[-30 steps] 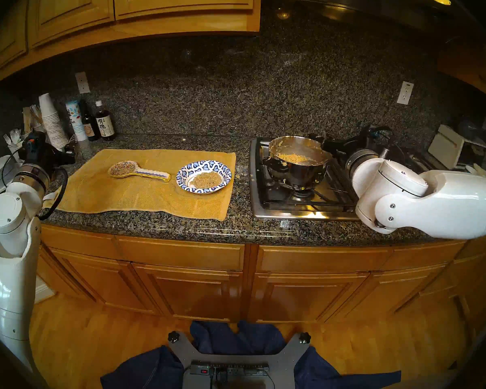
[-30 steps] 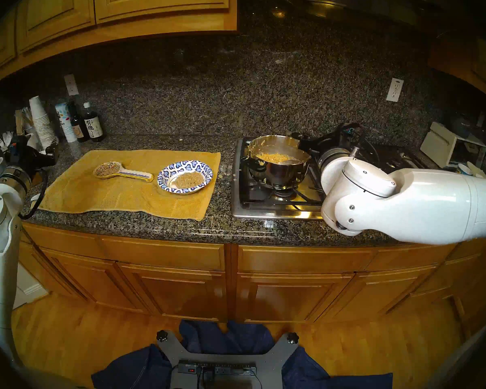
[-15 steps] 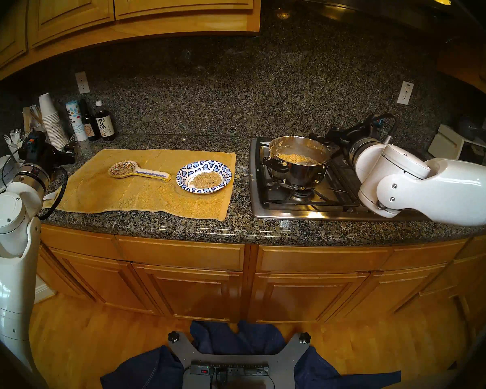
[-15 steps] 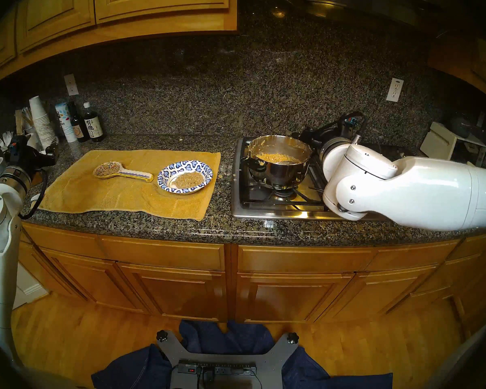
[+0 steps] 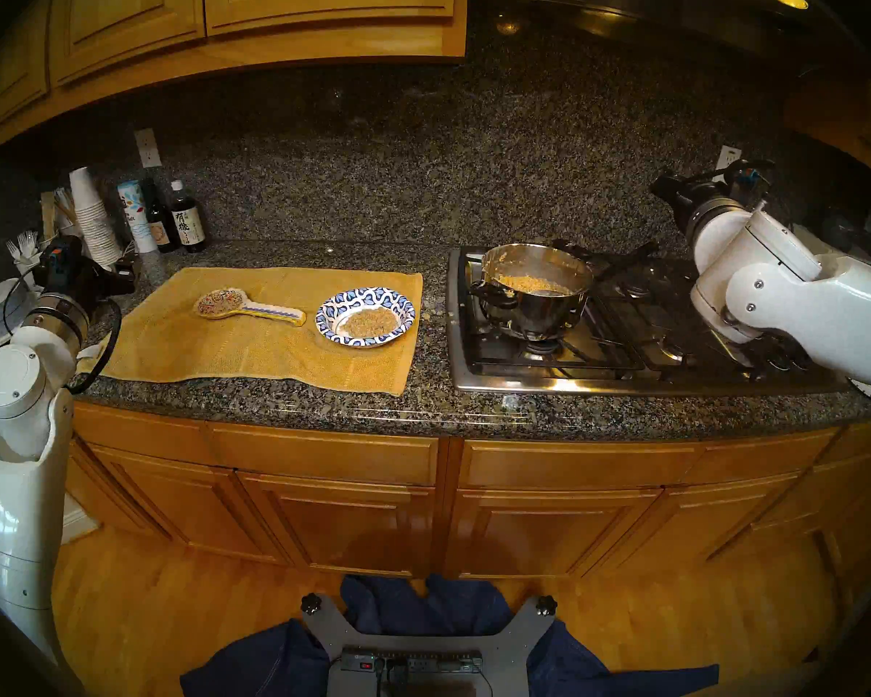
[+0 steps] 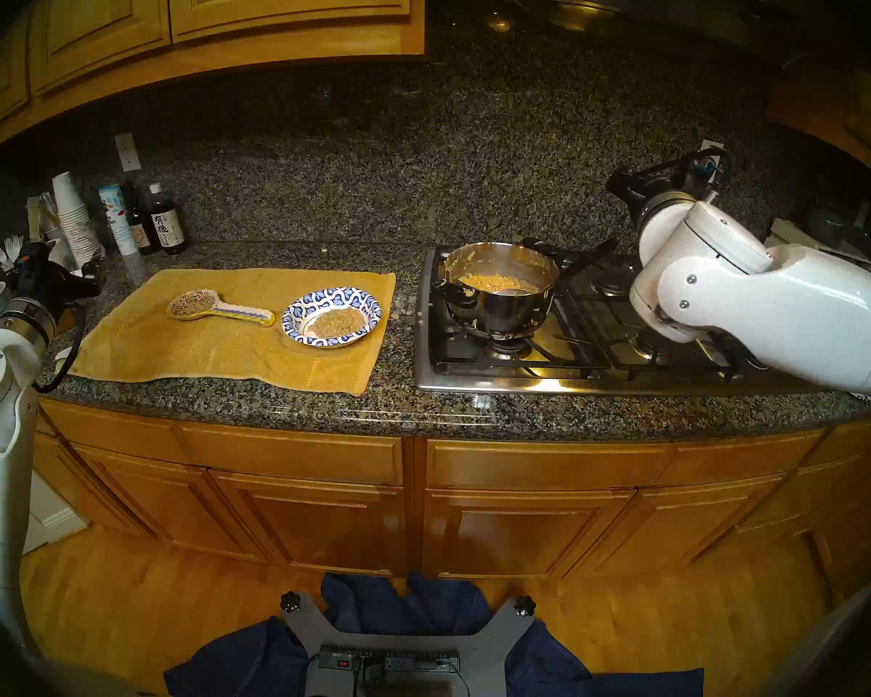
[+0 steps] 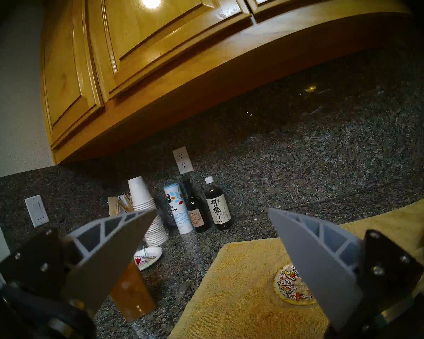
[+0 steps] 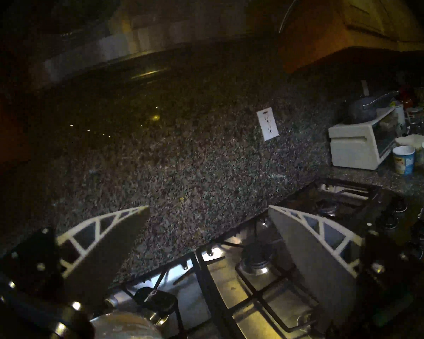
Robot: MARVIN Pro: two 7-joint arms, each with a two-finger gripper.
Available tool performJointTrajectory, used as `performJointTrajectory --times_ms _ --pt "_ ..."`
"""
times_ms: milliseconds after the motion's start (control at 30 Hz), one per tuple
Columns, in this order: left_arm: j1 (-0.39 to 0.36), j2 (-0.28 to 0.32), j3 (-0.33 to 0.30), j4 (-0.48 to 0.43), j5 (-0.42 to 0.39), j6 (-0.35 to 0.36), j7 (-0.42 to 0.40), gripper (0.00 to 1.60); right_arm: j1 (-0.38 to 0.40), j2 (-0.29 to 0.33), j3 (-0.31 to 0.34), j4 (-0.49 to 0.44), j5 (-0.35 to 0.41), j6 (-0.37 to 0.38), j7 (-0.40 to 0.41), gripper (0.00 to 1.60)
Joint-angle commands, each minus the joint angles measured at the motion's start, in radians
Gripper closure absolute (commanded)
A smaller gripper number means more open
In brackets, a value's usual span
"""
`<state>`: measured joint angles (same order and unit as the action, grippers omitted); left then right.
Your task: Scoop oatmeal into bowl
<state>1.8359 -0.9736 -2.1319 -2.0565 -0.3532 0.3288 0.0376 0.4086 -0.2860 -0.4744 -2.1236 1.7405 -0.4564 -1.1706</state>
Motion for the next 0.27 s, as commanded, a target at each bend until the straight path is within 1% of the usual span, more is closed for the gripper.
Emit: performJointTrajectory --times_ms 0,233 --pt "-0.018 0.013 -0.017 -0.025 0.002 -0.018 -0.001 0.0 0.046 0.036 0.031 -0.012 -0.053 -0.018 0.005 0.0" --pt "-0.017 0.014 -0.017 -0.025 0.002 -0.019 -0.001 0.0 0.047 0.04 0.028 -0.017 -0.063 -0.023 0.004 0.0"
